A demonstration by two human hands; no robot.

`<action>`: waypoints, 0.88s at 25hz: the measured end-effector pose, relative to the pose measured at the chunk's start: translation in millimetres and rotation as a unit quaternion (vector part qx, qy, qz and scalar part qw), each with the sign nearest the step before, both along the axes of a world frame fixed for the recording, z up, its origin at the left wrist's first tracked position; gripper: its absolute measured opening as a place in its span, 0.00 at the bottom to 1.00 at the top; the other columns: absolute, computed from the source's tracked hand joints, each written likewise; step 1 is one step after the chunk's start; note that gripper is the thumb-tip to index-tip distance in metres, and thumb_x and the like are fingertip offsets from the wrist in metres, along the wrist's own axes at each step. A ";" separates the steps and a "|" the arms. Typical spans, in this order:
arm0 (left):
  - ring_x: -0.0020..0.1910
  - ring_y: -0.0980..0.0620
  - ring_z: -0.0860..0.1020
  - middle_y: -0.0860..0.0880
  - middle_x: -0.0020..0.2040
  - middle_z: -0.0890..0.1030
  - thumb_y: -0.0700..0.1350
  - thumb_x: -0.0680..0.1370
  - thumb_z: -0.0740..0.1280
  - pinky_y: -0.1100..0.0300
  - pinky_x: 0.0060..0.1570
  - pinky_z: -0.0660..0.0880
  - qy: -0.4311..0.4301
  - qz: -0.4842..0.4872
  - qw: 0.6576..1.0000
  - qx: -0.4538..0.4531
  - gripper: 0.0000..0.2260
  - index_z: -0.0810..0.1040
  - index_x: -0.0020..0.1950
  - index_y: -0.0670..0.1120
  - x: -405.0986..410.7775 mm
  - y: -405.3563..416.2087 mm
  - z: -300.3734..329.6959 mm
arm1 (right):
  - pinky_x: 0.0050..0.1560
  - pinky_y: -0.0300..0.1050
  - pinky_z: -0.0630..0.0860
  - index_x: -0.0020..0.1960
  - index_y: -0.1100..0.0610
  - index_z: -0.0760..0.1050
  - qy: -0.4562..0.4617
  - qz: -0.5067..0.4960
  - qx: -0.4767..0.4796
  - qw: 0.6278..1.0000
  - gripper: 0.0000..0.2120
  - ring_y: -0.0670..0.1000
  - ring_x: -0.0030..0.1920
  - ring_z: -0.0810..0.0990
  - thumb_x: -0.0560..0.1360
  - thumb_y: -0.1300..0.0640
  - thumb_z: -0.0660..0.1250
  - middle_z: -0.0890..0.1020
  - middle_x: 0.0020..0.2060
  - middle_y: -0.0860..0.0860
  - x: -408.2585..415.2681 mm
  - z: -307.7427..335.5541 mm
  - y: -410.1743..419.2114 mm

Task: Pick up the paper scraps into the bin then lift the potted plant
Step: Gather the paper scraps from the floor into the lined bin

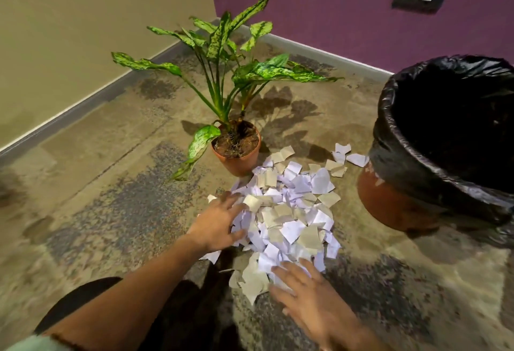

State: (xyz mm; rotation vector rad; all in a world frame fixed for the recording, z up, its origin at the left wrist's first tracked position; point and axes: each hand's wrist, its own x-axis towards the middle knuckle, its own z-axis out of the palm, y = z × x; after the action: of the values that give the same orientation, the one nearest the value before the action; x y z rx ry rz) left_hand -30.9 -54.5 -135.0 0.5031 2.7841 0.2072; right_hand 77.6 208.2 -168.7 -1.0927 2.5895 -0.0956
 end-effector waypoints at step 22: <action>0.56 0.52 0.75 0.50 0.66 0.73 0.40 0.71 0.73 0.63 0.54 0.72 -0.200 0.210 0.946 0.145 0.28 0.69 0.70 0.50 -2.6 41.5 -32.3 | 0.66 0.67 0.56 0.59 0.50 0.80 0.080 -0.139 0.054 0.986 0.32 0.62 0.65 0.75 0.56 0.57 0.82 0.79 0.62 0.55 -73.2 -19.0 35.9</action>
State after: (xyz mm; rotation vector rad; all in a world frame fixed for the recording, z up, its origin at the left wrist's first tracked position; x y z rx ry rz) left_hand -33.5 -13.0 -167.3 -0.0809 2.4282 0.7323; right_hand 4.4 244.0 -187.7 -0.7226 2.8404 0.0700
